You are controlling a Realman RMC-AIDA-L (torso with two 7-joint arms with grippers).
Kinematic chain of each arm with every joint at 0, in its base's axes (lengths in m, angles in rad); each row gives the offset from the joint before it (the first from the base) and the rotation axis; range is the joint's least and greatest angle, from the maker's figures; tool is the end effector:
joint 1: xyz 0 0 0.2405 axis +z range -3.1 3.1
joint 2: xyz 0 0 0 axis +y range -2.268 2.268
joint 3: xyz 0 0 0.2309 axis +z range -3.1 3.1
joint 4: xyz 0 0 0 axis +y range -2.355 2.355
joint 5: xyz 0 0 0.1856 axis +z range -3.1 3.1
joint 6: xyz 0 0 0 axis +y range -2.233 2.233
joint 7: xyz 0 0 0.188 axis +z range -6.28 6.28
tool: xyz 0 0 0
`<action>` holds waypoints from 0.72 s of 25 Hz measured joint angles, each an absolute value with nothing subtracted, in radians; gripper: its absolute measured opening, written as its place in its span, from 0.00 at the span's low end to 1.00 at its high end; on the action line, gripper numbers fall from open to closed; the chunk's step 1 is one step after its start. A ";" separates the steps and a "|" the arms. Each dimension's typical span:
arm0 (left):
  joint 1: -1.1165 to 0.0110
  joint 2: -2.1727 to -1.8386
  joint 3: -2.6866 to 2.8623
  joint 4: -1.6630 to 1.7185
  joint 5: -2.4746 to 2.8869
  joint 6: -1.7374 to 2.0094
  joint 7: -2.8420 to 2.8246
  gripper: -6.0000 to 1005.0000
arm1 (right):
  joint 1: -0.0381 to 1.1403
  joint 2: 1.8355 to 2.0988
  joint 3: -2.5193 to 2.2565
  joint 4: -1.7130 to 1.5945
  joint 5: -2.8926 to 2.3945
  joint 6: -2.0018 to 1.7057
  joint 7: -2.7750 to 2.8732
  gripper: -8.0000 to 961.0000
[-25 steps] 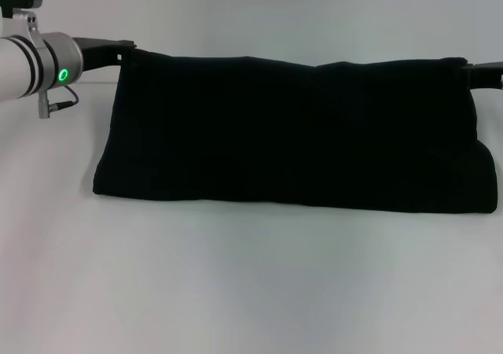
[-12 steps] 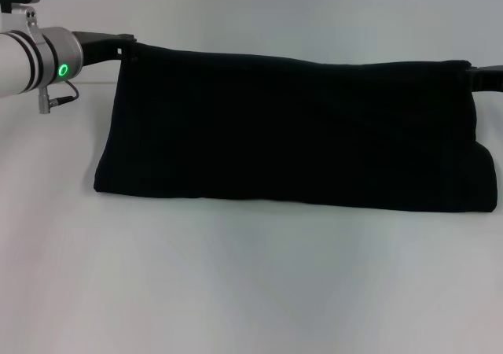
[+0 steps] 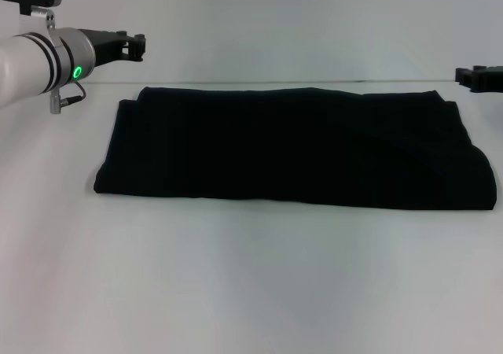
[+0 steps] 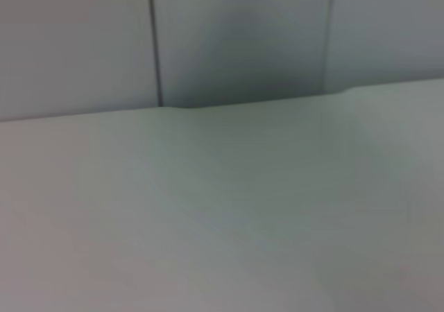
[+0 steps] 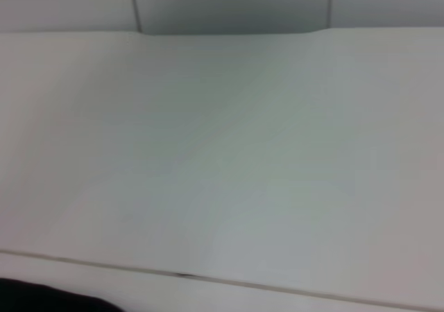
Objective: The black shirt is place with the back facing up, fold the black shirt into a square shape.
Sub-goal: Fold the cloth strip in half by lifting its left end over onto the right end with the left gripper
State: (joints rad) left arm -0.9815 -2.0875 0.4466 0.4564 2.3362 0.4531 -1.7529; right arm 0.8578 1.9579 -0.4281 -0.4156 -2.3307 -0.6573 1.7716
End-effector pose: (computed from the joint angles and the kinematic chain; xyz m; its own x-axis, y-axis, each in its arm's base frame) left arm -0.2143 0.4985 0.0169 0.7165 0.4440 0.5380 0.6774 -0.2586 -0.6887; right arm 0.2731 0.4714 0.0465 0.6473 -0.5379 -0.5400 -0.7362 -0.2579 -0.6257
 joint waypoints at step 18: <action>-0.758 -2.060 0.444 0.702 2.229 1.325 -2.019 0.80 | 0.649 1.948 -0.421 -0.574 -2.048 -1.287 1.826 0.72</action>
State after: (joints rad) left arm -0.7579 -2.0601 0.4435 0.7016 2.2289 1.3253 -2.0187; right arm 0.6492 1.9475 -0.4210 -0.5741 -2.0482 -1.2868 1.8262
